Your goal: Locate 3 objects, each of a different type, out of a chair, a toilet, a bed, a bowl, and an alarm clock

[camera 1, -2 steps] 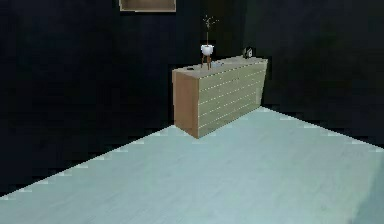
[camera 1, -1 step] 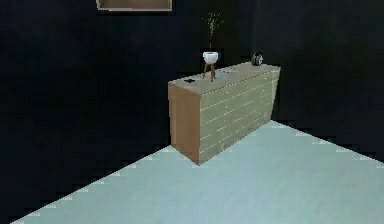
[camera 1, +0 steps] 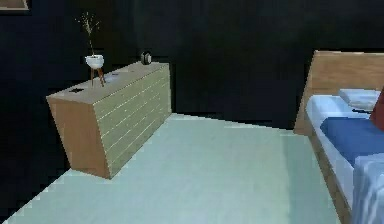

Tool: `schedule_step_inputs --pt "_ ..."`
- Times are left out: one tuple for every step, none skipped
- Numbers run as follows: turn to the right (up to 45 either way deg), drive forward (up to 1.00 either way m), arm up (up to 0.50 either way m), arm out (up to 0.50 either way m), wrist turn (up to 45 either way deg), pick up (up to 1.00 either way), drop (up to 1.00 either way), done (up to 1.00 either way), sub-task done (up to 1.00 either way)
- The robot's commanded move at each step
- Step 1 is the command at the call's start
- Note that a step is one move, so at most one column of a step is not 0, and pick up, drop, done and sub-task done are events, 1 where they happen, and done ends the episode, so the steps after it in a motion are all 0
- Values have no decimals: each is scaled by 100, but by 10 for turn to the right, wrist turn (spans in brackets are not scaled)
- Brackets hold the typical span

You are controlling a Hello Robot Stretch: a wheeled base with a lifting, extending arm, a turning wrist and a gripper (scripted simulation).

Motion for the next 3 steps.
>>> schedule_step_inputs --pt "0 100 0 0 0 0 0 0 0" --pt "0 100 0 0 0 0 0 0 0" --pt "0 10 0 0 0 0 0 0 0"
